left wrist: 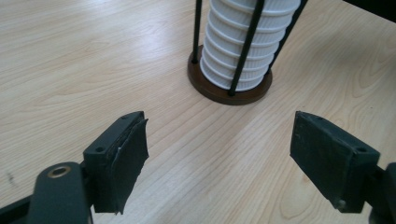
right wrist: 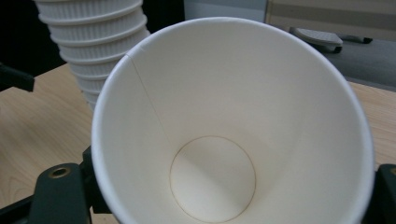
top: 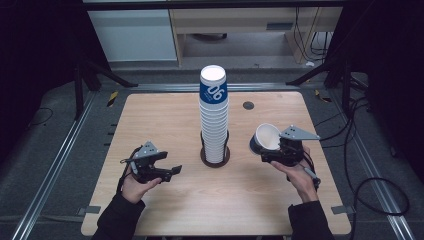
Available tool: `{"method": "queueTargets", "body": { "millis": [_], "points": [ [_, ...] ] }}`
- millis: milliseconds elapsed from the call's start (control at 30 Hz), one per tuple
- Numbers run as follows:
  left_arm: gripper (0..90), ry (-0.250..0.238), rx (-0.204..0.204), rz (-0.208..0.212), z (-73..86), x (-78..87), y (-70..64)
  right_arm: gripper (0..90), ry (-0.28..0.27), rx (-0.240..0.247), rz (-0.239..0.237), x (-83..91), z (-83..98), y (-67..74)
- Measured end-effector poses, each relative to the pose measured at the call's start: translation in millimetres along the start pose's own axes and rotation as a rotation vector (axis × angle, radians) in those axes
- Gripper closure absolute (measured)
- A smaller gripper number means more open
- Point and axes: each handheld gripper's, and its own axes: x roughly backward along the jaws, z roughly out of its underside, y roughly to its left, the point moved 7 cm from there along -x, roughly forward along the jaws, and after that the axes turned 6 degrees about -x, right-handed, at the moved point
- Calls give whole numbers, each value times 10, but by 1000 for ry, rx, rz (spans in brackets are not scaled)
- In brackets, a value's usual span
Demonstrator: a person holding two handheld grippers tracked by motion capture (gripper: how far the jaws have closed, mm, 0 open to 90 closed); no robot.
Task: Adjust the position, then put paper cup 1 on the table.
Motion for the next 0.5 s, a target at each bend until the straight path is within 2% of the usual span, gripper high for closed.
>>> {"method": "queueTargets", "body": {
  "millis": [300,500],
  "points": [
    [189,8,19,-16,24,18,67,204,28,-3,109,21,40,-243],
    [191,26,21,-32,52,-1,99,204,56,-15,156,11,99,-400]
  ]
}}
